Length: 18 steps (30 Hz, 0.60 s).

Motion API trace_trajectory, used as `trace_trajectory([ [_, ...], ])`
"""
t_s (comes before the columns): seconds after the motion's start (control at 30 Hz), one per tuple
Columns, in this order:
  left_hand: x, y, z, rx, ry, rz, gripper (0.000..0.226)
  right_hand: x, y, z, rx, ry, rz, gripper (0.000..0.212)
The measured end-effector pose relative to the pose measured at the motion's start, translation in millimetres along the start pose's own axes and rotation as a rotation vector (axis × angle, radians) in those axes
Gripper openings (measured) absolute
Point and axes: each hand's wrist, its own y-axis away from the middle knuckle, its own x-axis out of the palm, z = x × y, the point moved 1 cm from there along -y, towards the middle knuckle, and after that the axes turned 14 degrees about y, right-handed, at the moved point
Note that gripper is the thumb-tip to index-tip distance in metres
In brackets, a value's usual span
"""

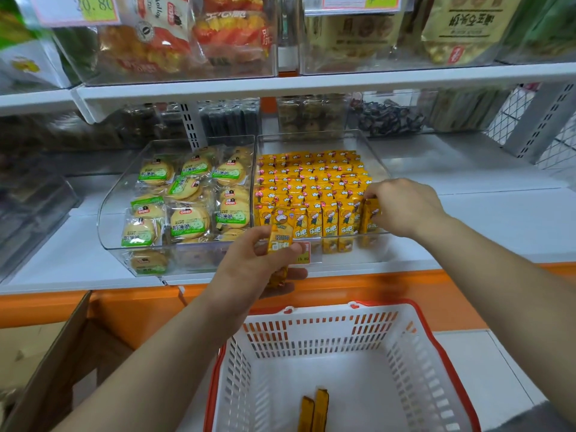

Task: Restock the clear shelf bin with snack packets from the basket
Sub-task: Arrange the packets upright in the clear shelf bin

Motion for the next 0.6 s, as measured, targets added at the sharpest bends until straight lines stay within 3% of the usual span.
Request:
trace_trajectory([
  [0.17, 1, -2, 4, 0.006, -0.033, 0.018, 0.066, -26, 24, -10, 0.025, -0.072, -0.181, 0.036],
  [0.3, 10, -1, 7, 0.014, -0.110, 0.059, 0.083, -50, 54, 2, -0.010, -0.365, -0.320, 0.022],
  [0.4, 19, 1, 10, 0.032, -0.145, 0.080, 0.065, -64, 69, 27, -0.115, -1.045, -0.030, 0.018],
  [0.43, 22, 1, 11, 0.038, -0.147, 0.079, 0.060, -66, 73, 35, -0.166, -1.166, 0.057, 0.021],
  [0.5, 27, 3, 12, 0.052, -0.137, 0.050, 0.062, -64, 78, 43, -0.242, -1.198, 0.100, 0.024],
  [0.6, 29, 3, 11, 0.097, -0.116, -0.067, 0.059, -58, 80, 41, -0.165, -1.205, 0.085, 0.017],
])
